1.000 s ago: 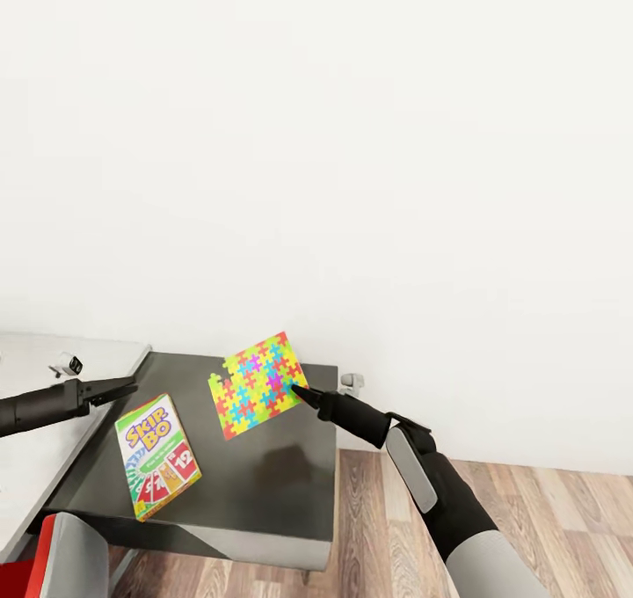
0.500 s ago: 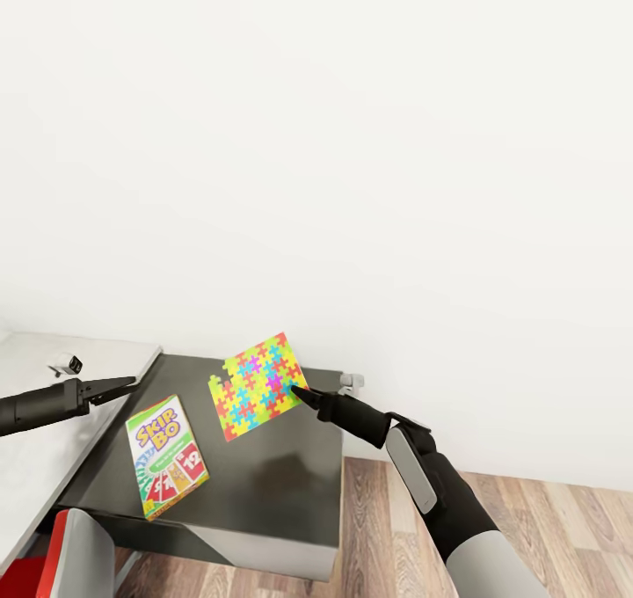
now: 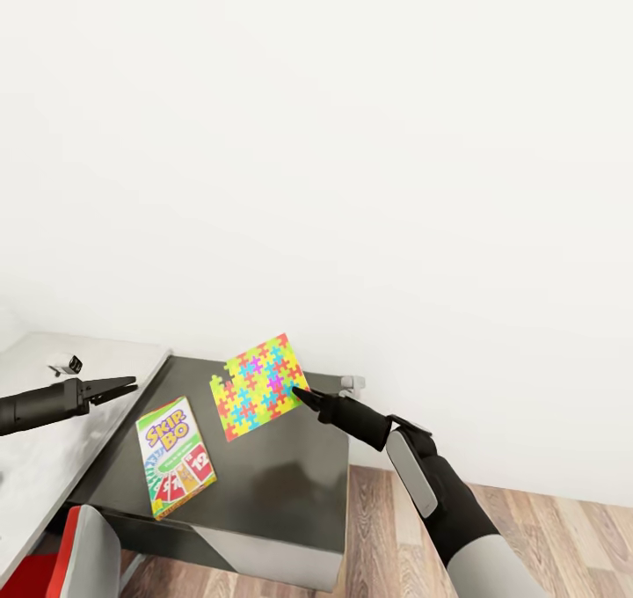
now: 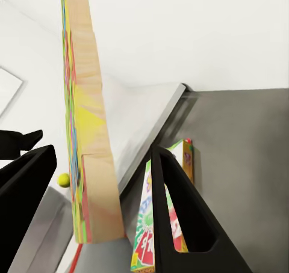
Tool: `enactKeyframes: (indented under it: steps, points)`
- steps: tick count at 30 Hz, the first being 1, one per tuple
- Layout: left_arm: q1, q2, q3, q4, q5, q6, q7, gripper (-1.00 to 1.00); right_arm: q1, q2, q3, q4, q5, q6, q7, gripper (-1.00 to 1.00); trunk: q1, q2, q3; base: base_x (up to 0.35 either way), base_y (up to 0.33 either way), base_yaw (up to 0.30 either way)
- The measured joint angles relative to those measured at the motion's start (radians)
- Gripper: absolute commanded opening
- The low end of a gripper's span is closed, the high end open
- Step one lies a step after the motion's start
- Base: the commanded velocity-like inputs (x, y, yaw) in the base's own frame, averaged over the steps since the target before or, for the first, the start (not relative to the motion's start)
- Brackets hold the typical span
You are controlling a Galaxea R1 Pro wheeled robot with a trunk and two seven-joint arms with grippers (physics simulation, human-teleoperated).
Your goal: Put all the toys in the child's room - the three board games (two on the bed and one on the table), the two jigsaw puzzles on the table, and the tennis ball on the table - inside the toy box on the table in the child's room.
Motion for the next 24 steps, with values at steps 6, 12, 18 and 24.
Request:
enactKeyframes:
  steps: [6, 12, 18, 24]
  points:
    - [0.0, 0.0, 0.0, -0.002, 0.0, 0.0, 0.0, 1.0, 0.002, 0.0, 0.0, 0.0, 0.001, -0.001, 0.0, -1.0, 0.0, 0.0, 0.01, 0.0, 0.0, 0.082]
    - [0.0, 0.0, 0.0, -0.003, 0.0, 0.0, 0.0, 1.0, 0.003, 0.0, 0.0, -0.007, 0.001, -0.007, 0.001, -1.0, 0.0, 0.0, 0.02, 0.0, 0.0, 0.082]
    - [0.0, 0.0, 0.0, -0.003, 0.001, 0.0, 0.0, 1.0, 0.013, 0.0, 0.0, -0.031, 0.008, -0.009, 0.0, -1.0, 0.0, 0.0, 0.03, 0.0, 0.0, 0.082]
    - [0.0, 0.0, 0.0, -0.003, 0.0, 0.0, 0.0, 1.0, 0.021, 0.001, 0.0, -0.035, 0.028, -0.009, 0.0, -1.0, 0.0, 0.0, 0.04, 0.0, 0.0, 0.082]
